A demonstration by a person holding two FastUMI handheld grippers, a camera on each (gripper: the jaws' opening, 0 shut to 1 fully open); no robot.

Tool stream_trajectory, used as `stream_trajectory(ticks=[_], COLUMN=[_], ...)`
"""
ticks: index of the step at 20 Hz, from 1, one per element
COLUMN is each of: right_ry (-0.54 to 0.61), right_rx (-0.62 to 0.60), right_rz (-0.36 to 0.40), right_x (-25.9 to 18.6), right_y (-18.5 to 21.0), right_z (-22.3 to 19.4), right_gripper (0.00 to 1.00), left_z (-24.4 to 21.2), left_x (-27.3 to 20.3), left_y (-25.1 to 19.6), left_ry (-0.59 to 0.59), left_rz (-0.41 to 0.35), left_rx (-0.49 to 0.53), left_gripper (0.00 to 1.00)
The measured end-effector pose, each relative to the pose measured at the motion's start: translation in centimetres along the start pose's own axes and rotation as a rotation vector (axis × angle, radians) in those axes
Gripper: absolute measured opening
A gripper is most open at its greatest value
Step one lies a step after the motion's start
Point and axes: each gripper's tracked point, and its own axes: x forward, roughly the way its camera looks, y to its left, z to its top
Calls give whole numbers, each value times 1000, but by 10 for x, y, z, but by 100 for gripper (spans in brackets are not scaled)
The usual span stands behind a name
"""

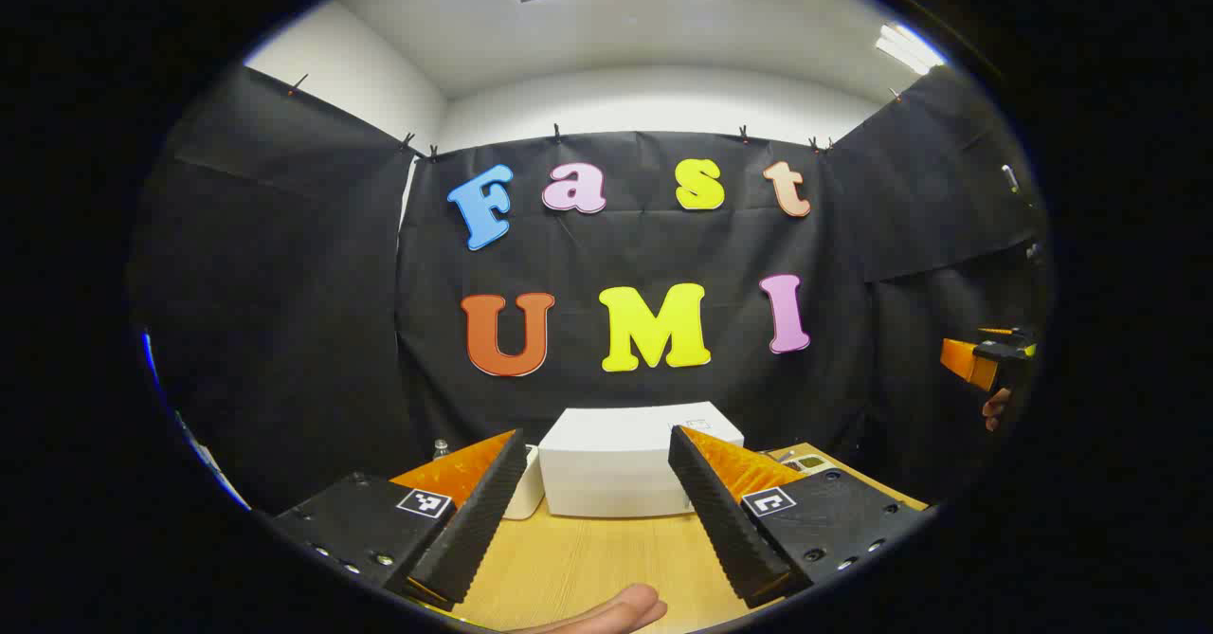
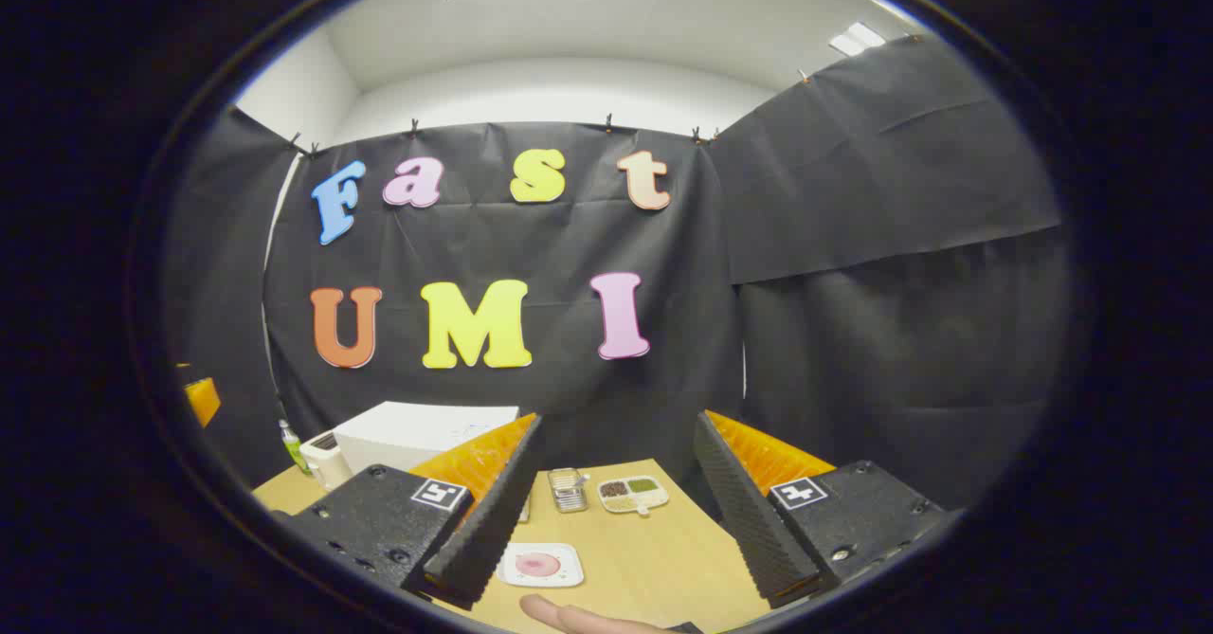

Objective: Open the microwave oven with the left hand, put the food in, and close the microwave oven.

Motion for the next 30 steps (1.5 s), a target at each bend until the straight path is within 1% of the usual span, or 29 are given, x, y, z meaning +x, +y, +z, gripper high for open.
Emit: stream_trajectory(ticks=[1, 3, 6, 8, 9, 10, 11, 12, 13, 14, 15, 16, 17, 18, 19, 20, 21, 22, 23, 24, 25, 26, 27, 28, 30], right_ry=[-3, -6, -11, -8, -6, -6, -7, -10, -9, -5, -4, -4, -6, -10, -11, -15, -21, -31, -38, -35, -33, -31, -29, -28, -29], right_rx=[-2, -6, -5, 0, 3, 2, 2, 3, 3, 7, 10, 12, 14, 18, 25, 27, 26, 28, 36, 42, 48, 51, 53, 53, 48], right_rz=[0, 1, 5, 12, 15, 18, 19, 23, 28, 37, 46, 54, 61, 67, 73, 77, 77, 71, 71, 77, 82, 85, 86, 87, 85], right_x=[-1, -3, -5, -5, -5, -5, -5, -4, -4, -4, -3, -1, 1, 3, 5, 7, 10, 12, 15, 16, 17, 20, 23, 26, 30], right_y=[-2, -3, -4, -3, -4, -3, -5, -4, -3, -1, 0, 1, 1, 1, 2, 1, -1, -5, -6, -5, -5, -6, -7, -8, -9], right_z=[2, 3, 3, 1, 0, 0, 0, 0, -1, -2, -4, -4, -4, -4, -6, -6, -5, -3, -2, -2, -3, -4, -5, -4, -4], right_gripper=[92, 92, 92, 92, 100, 100, 92, 100, 92, 92, 92, 92, 100, 92, 92, 100, 92, 100, 100, 92, 100, 92, 100, 92, 92], left_z=[-1, 0, -4, 1, 0, 2, 3, 2, 1, 0, -1, -2, -5, -9, -12, -15, -21, -28, -35, -43, -51, -61, -72, -84, -108], left_x=[-1, 0, 0, 0, 1, 1, 2, 4, 6, 10, 14, 21, 28, 37, 46, 56, 68, 80, 92, 105, 119, 132, 146, 159, 183], left_y=[-1, -2, -13, -10, -10, -10, -11, -12, -11, -11, -11, -12, -14, -18, -25, -33, -39, -44, -51, -56, -62, -69, -74, -81, -96], left_ry=[2, 5, 35, 22, 15, 7, 4, 5, 5, 6, 5, 5, 7, 10, 13, 17, 21, 30, 32, 37, 35, 37, 41, 52, 69], left_rz=[-5, -12, -48, -42, -38, -35, -33, -30, -25, -19, -13, -5, 0, -2, -16, -32, -46, -54, -57, -61, -69, -75, -80, -95, -129], left_rx=[-5, -21, -82, -73, -63, -57, -53, -56, -59, -63, -69, -71, -71, -70, -70, -73, -83, -100, -116, -126, -128, -128, -122, -117, -120], left_gripper=[95, 95, 95, 96, 95, 95, 95, 95, 95, 86, 86, 85, 84, 93, 93, 92, 92, 92, 92, 92, 92, 92, 92, 92, 92])
